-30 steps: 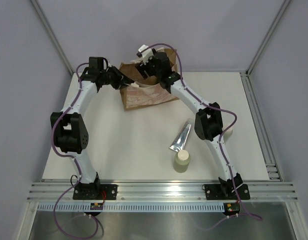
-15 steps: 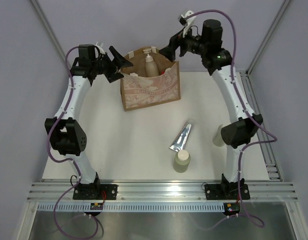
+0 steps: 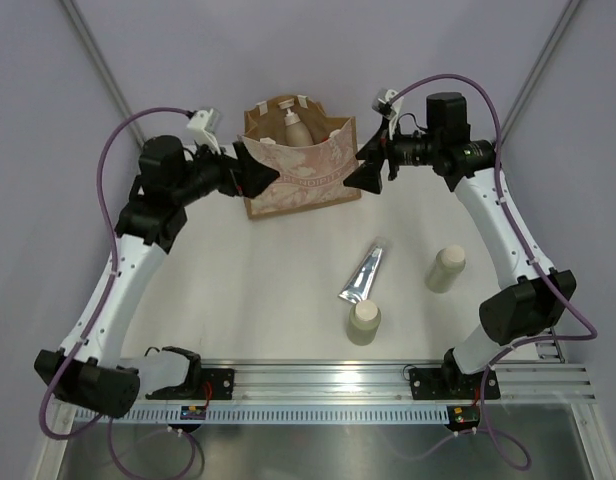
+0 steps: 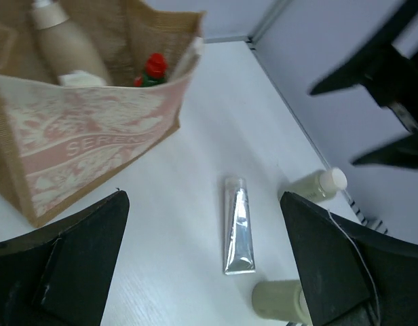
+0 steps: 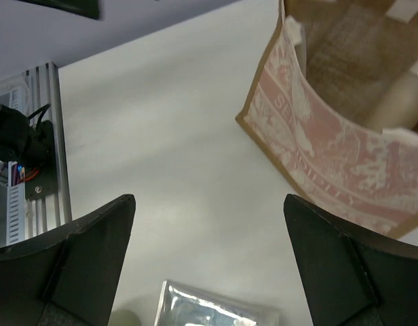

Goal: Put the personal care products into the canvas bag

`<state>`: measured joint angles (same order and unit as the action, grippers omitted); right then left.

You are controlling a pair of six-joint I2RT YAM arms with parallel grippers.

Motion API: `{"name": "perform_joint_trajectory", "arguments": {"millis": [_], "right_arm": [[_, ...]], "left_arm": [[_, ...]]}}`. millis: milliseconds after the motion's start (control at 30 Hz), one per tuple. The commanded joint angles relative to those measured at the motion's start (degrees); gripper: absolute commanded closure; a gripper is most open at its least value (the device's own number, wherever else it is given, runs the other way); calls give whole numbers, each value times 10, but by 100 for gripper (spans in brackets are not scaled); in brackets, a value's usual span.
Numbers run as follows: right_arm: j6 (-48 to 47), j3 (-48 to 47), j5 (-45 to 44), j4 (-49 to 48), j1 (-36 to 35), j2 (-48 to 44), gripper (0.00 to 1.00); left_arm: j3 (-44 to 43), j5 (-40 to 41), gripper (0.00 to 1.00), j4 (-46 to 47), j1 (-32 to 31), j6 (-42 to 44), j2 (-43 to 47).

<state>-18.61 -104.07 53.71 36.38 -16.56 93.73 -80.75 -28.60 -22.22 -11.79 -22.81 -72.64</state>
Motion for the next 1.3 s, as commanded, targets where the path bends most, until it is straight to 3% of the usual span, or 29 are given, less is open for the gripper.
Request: {"name": "perform_joint_trajectory", "arguments": {"millis": [0,133,267,333,433,633,833,1033,1100,1267], "right_arm": [[-5,55,34,23,25,-57,0],[-69,111,53,89,35,-116,0],[-96,180,38,112,44,-159,0],[-88,197,36,109,53,-177,1],[-77,222,39,99,77,-196,1],[-70,258,33,99,108,-231,0],[-66,285,32,99,120,-264,1],[-58,300,41,91,131,-284,1],[-55,301,45,88,134,-288,0],[-50,305,52,81,142,-295,1]], "left_arm": [[88,18,1,73,-85,111,65],[227,29,1,124,-210,145,125],[376,77,1,273,-387,164,158],[424,112,1,332,-457,174,145],[451,142,1,402,-509,171,89],[408,183,1,458,-570,210,-48],[337,293,1,442,-604,212,-152],[303,333,3,456,-609,188,-181],[300,331,7,451,-611,188,-190],[300,317,32,435,-611,178,-203]]}}
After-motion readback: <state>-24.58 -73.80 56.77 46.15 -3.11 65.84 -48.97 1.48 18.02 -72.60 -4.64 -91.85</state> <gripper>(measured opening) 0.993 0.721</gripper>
